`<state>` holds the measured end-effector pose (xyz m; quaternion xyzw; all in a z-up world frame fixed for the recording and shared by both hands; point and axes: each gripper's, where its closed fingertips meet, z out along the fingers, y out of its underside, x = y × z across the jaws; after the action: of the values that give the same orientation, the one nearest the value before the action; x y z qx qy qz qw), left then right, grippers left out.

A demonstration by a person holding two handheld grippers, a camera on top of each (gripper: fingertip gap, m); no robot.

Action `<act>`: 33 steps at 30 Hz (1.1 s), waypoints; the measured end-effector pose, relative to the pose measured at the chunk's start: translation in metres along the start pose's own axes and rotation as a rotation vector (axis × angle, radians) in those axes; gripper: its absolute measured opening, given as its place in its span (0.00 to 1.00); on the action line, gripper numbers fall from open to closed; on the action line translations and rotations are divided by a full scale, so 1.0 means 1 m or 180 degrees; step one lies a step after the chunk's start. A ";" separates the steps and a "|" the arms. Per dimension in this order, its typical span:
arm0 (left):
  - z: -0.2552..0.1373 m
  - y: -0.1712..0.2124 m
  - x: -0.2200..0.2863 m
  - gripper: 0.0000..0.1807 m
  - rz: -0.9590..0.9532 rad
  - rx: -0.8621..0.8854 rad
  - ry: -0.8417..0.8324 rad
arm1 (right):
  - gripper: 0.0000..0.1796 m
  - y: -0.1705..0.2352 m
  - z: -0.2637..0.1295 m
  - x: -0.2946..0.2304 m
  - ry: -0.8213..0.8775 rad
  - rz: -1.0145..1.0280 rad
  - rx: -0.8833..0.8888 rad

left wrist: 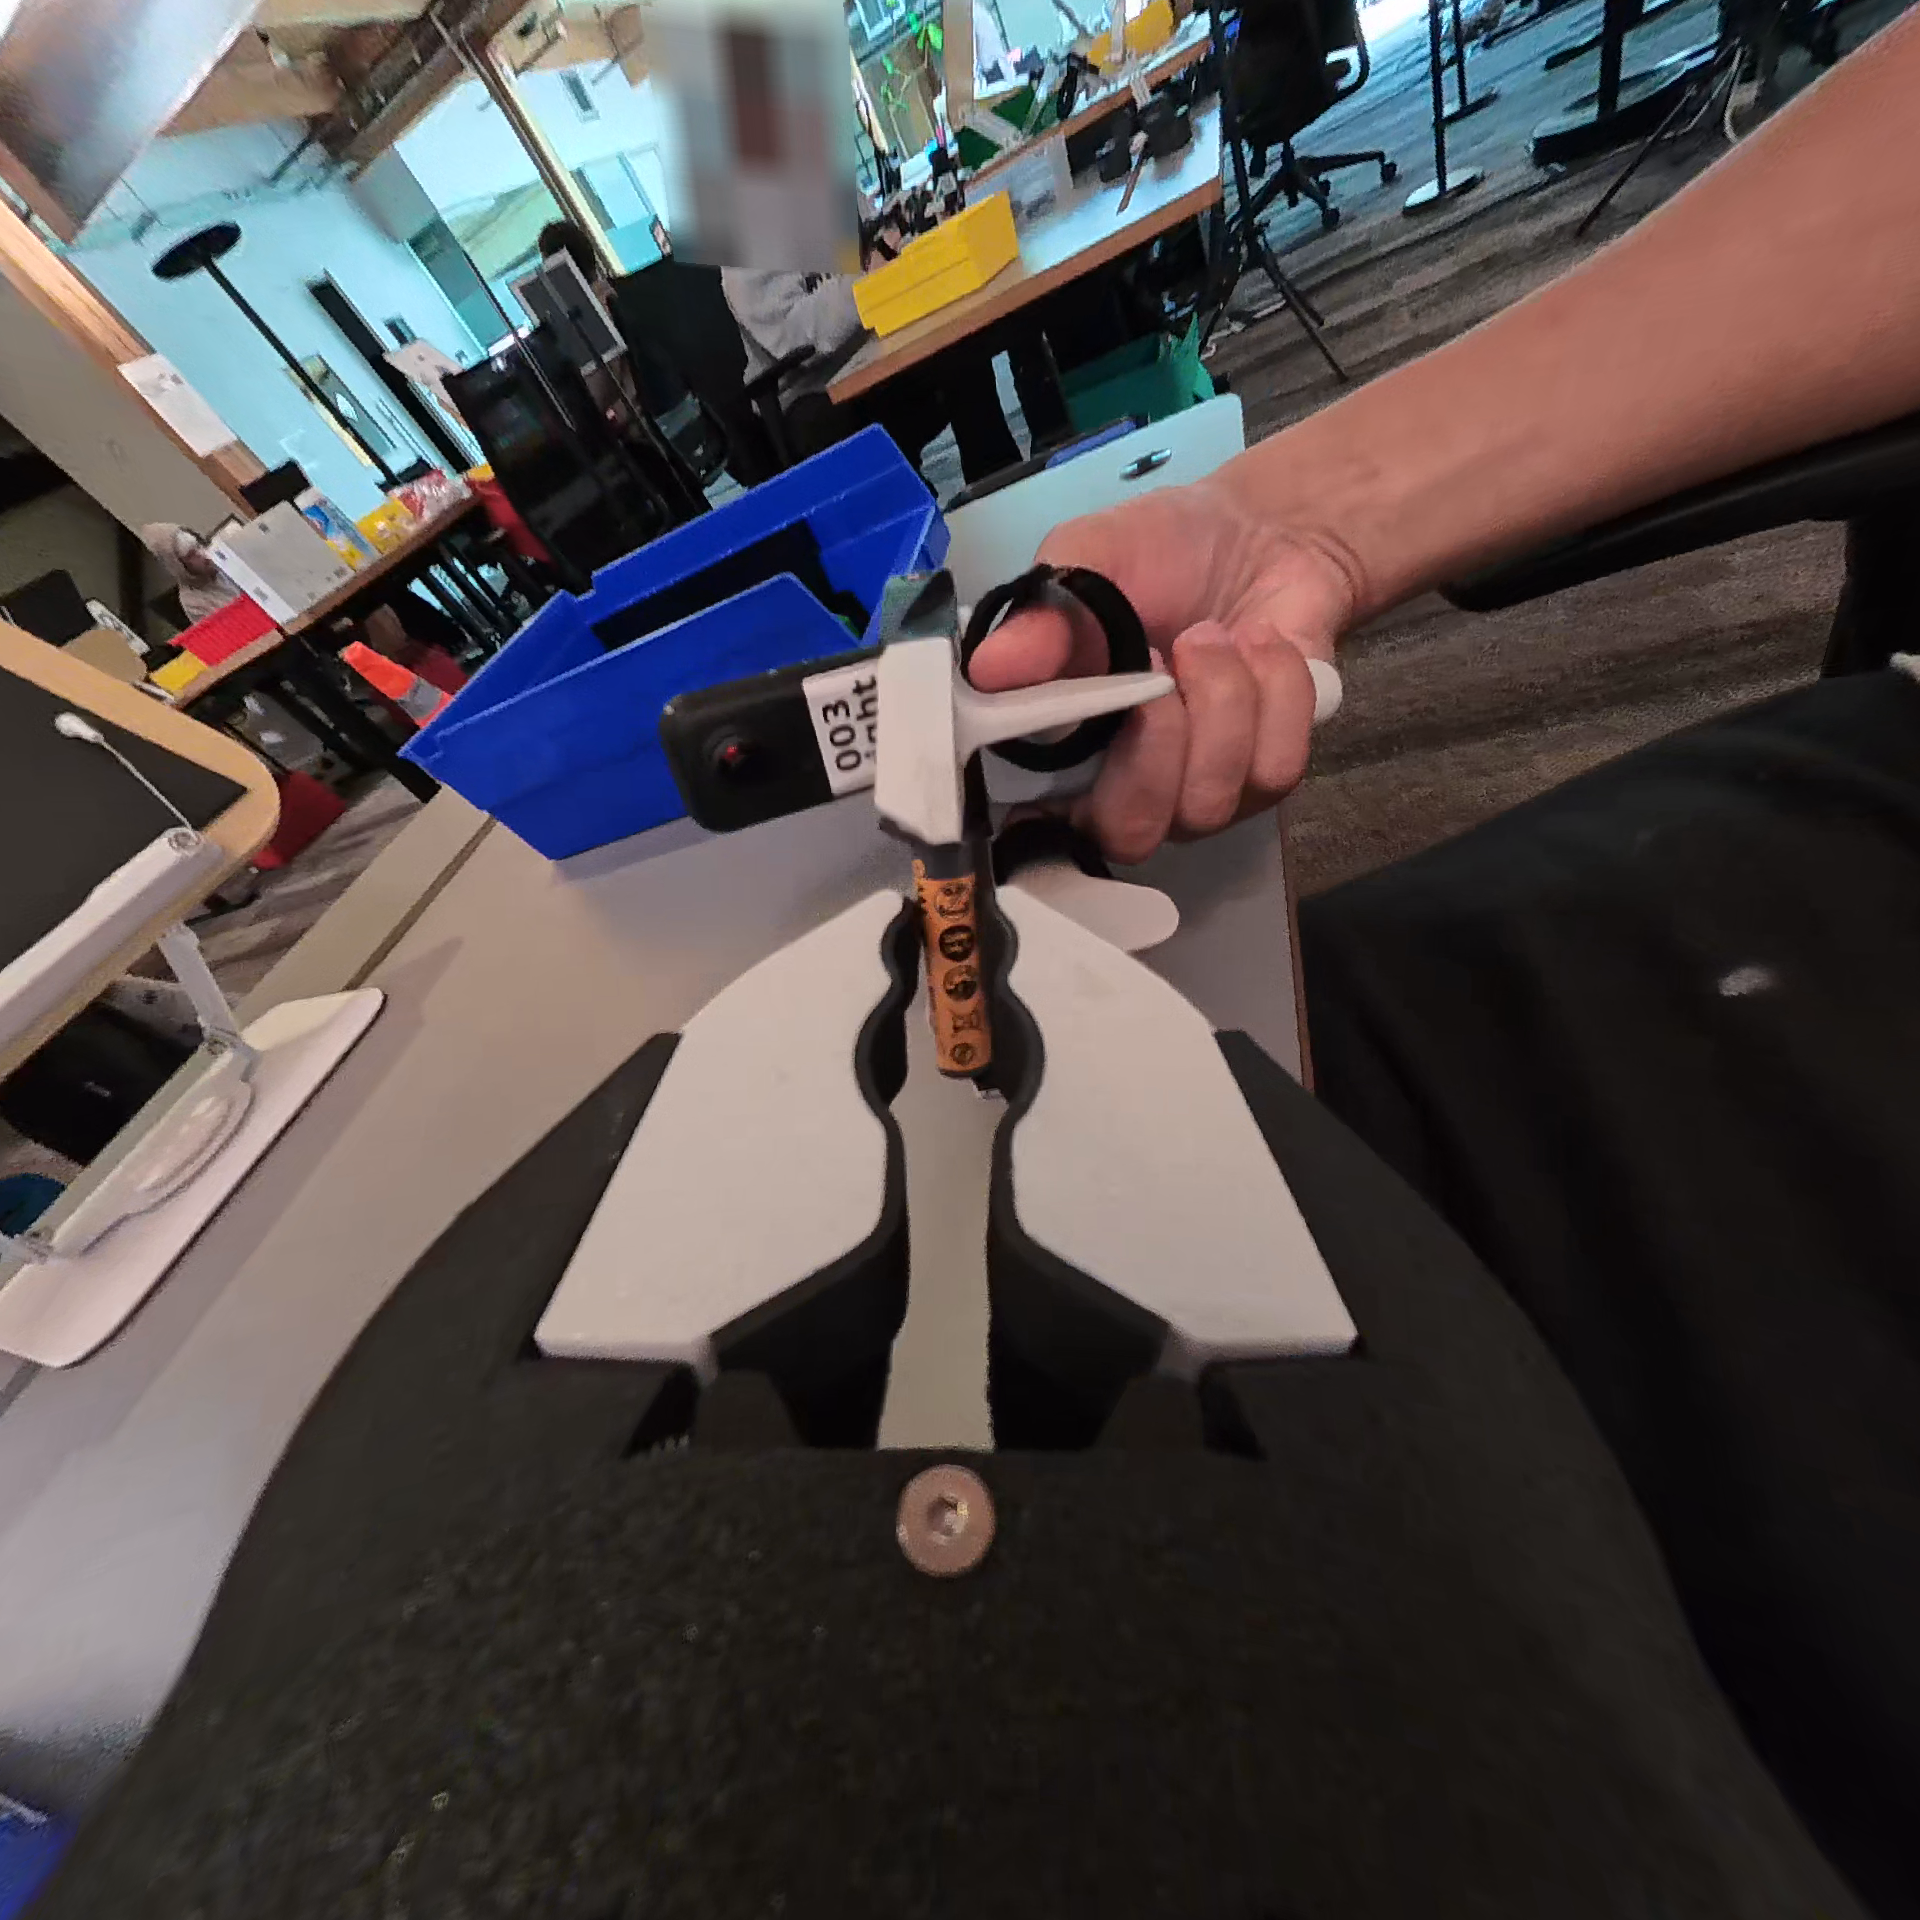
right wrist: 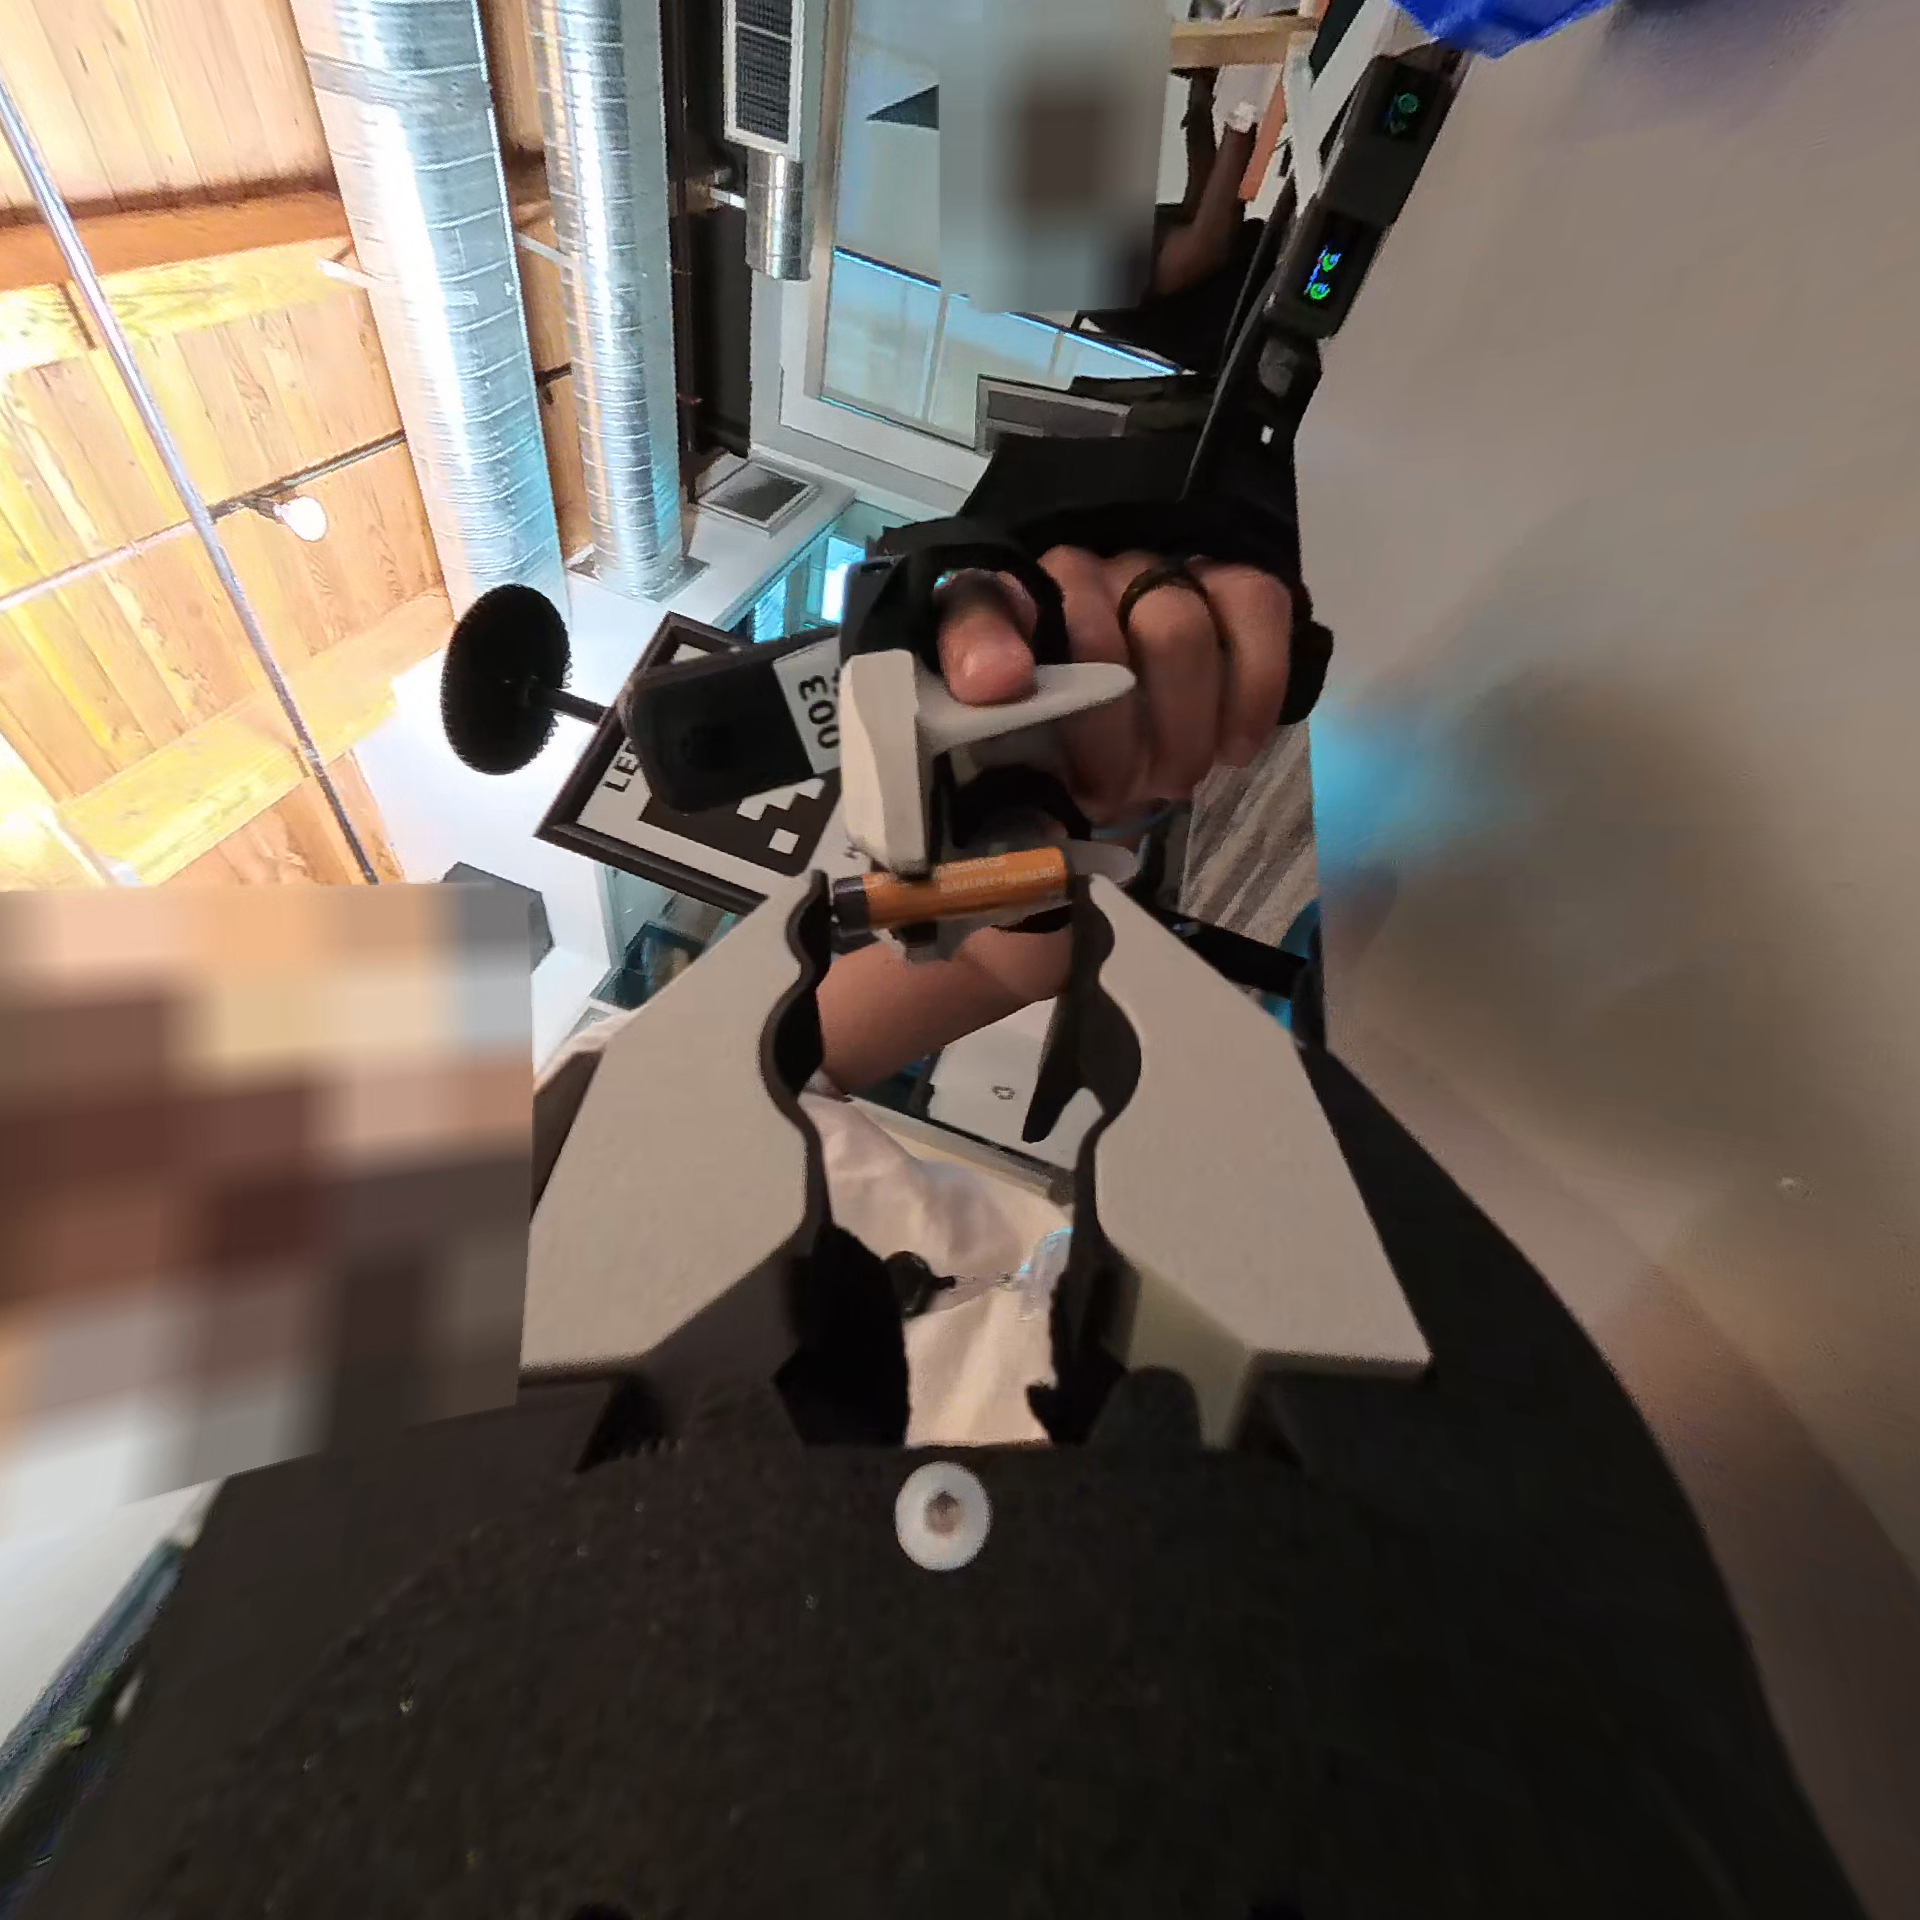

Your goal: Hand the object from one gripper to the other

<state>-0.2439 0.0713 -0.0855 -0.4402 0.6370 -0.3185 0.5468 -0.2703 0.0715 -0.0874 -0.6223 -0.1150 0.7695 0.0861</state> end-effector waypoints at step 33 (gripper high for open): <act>-0.016 -0.013 -0.056 0.14 -0.2960 0.1298 0.0081 | 0.05 -0.039 -0.012 -0.013 0.0853 -0.1867 0.0670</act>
<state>-0.2561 0.1158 -0.0475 -0.5576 0.3051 -0.6515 0.4141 -0.2564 0.1059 -0.0662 -0.6459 -0.1967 0.6310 0.3819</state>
